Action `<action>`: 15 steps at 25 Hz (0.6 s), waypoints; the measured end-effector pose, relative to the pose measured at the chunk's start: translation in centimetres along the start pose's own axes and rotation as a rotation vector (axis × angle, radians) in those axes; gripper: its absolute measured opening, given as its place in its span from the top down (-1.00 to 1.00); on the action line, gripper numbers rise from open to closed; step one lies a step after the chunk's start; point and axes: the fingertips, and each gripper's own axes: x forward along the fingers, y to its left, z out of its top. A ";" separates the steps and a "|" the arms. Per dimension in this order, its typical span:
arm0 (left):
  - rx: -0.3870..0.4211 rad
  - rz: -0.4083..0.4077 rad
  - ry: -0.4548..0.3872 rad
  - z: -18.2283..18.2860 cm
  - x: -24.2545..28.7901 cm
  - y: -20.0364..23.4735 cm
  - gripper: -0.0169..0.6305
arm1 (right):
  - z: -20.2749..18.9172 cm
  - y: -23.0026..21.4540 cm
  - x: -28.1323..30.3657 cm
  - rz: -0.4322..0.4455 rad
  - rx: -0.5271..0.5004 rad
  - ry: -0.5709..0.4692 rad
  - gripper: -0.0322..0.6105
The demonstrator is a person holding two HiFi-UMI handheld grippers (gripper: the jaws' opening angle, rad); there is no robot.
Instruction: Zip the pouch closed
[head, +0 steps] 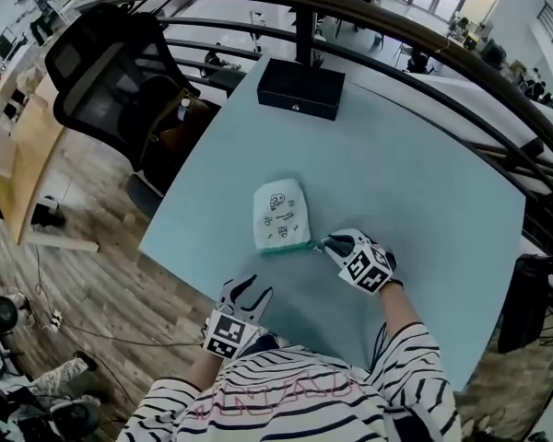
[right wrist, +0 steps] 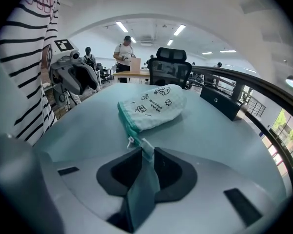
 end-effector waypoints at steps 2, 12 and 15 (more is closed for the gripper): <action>-0.001 -0.001 0.002 -0.1 0.2 -0.2 0.49 | 0.2 0.5 0.0 0.009 0.007 -0.005 0.67; 0.016 0.004 -0.010 -0.4 1.0 -1.0 0.49 | 1.4 5.3 -0.9 0.049 0.243 -0.106 0.80; 0.027 0.003 -0.011 -0.5 1.2 -1.3 0.49 | 2.3 7.3 -1.0 0.049 0.271 -0.133 0.80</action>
